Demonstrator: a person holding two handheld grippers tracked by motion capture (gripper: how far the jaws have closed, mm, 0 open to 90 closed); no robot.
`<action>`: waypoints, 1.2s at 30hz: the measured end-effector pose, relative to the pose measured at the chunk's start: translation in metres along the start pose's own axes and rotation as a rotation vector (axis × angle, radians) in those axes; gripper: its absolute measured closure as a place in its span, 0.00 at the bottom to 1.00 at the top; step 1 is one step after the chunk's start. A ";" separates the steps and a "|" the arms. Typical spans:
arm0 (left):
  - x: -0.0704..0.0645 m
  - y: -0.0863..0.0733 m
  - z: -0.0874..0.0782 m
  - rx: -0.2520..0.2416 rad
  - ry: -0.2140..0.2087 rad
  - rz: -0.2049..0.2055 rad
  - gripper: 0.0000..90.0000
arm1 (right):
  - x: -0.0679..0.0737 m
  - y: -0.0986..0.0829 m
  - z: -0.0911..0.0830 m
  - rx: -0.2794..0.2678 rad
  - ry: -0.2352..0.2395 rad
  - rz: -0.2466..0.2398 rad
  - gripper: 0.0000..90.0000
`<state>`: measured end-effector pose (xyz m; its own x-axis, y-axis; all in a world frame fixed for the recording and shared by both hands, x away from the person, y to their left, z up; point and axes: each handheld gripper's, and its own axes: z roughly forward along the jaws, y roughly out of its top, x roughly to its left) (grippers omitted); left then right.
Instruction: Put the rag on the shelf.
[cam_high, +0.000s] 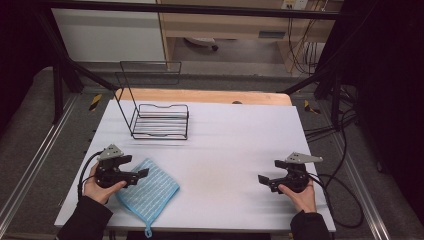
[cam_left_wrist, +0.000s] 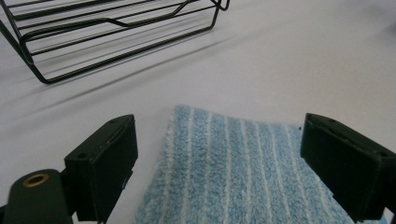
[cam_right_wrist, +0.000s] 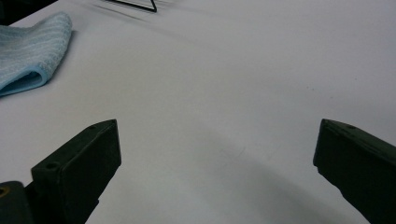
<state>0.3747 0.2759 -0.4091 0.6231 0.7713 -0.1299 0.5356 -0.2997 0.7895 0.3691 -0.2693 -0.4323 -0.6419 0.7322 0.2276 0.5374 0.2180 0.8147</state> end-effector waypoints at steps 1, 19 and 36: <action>-0.001 0.002 0.001 0.003 -0.005 -0.003 0.12 | 0.000 0.000 0.000 -0.001 -0.002 0.000 0.02; 0.006 0.029 0.028 0.083 0.053 -0.021 0.31 | 0.000 0.000 0.000 0.002 -0.006 -0.002 0.02; 0.019 0.013 0.053 0.235 0.027 -0.060 0.72 | 0.000 0.000 0.002 0.011 -0.003 -0.006 0.02</action>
<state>0.4236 0.2563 -0.4335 0.5723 0.8056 -0.1534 0.6912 -0.3732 0.6188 0.3700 -0.2687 -0.4336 -0.6433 0.7330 0.2210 0.5395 0.2292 0.8102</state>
